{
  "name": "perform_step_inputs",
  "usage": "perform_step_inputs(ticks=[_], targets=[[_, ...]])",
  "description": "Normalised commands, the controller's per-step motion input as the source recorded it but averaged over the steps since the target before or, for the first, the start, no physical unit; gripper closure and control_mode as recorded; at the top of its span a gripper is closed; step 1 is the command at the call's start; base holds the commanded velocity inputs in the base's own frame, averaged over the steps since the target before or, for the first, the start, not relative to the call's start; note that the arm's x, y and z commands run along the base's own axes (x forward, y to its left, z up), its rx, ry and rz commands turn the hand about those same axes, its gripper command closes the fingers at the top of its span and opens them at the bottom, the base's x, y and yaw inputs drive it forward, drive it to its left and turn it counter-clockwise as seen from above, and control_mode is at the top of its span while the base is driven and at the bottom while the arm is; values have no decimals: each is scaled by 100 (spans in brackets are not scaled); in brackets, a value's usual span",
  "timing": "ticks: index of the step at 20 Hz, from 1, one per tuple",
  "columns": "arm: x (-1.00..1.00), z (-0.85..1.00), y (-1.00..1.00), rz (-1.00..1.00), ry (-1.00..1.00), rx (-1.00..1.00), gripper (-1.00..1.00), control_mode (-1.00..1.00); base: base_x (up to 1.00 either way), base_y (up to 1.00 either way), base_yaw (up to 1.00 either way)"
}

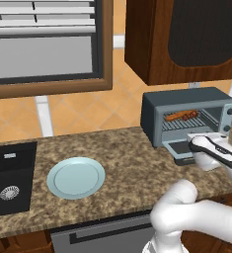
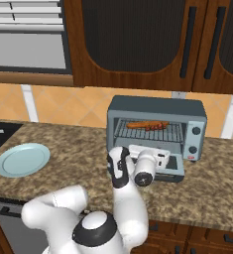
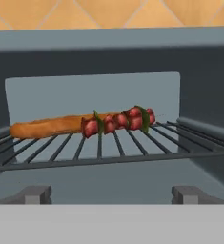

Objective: Pick up the kebab skewer and baguette bread, and place them inside the toaster oven. Close the toaster oven door and start by setting the timer.

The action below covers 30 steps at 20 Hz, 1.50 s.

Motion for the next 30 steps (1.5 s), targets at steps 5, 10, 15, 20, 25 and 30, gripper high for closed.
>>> perform_step_inputs(ticks=[5,10,15,20,25,30], targets=[[-58,14,-47,0,3,0,-100,-100,0,0,0],[-56,9,-50,3,7,-3,-100,-100,0,0,0],[-61,-5,-37,5,11,-8,-100,-100,0,0,0],[-72,-23,-1,0,19,-7,-100,-100,0,0,0],[-63,-31,0,0,22,-3,-100,-100,0,0,0],[-26,-14,3,0,14,0,-100,-100,0,0,0]])
